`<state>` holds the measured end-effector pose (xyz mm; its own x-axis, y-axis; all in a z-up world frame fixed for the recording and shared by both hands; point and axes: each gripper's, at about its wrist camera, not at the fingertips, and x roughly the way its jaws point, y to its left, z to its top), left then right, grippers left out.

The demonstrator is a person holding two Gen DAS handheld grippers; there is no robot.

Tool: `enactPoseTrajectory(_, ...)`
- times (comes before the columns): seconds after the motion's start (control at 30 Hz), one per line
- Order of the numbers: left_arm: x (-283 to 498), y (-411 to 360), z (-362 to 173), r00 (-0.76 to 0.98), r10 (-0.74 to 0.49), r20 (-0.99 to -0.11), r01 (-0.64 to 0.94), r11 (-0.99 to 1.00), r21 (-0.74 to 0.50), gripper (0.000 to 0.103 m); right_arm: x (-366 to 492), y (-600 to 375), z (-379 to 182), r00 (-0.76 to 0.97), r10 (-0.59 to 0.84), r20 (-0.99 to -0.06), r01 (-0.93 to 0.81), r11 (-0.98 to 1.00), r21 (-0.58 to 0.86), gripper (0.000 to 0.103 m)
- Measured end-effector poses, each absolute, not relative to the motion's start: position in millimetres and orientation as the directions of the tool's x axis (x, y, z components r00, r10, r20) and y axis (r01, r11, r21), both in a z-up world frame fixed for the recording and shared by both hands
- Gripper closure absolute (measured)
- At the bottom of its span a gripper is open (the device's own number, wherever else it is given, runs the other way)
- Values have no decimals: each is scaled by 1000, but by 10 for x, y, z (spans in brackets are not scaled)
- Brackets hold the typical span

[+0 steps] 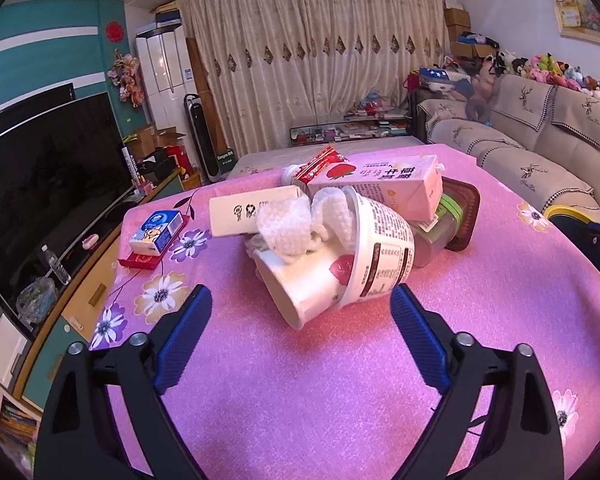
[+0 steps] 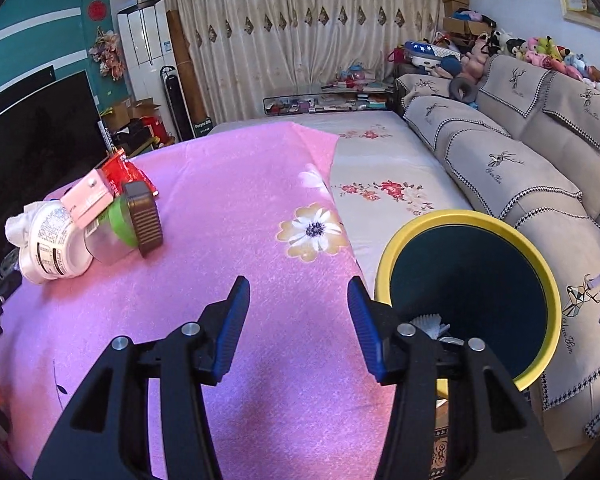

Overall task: Collect trash
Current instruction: 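Grasp the white tissue on the yogurt cups with the left gripper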

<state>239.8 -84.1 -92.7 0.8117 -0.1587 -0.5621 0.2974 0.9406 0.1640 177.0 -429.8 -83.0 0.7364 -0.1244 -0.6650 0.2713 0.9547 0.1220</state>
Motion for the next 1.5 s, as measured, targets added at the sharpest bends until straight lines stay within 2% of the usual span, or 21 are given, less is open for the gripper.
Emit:
enactPoseTrajectory(0.23,2771,-763,-778,764,-234,-602,344,936,73,40,1801,-4294,-891,731,-103,-675,265,954,141,54)
enactPoseTrajectory(0.33,2908,-804,-796,748,-227,-624,358,929,91,44,1810,-4310,-896,729,-98,-678,266,952,149,54)
enactPoseTrajectory(0.5,3007,-922,-810,733,-232,-640,391,913,116,45,1840,-4343,-927,720,-86,-688,270,949,165,54)
enactPoseTrajectory(0.57,3022,-960,-806,732,-240,-637,406,905,126,49,1845,-4355,-937,718,-83,-691,272,947,170,54)
enactPoseTrajectory(0.67,3060,-985,-796,720,-266,-642,427,898,107,66,1859,-4358,-957,715,-79,-695,272,947,173,54)
enactPoseTrajectory(0.73,3080,-978,-802,710,-272,-650,427,900,90,82,1868,-4350,-966,711,-78,-699,273,946,172,54)
enactPoseTrajectory(0.8,3075,-954,-782,704,-287,-650,433,899,71,89,1871,-4349,-967,709,-75,-701,271,947,173,54)
enactPoseTrajectory(1.5,2329,-1046,77,762,-329,-558,484,861,153,91,1896,-4358,-978,695,-68,-716,281,942,183,54)
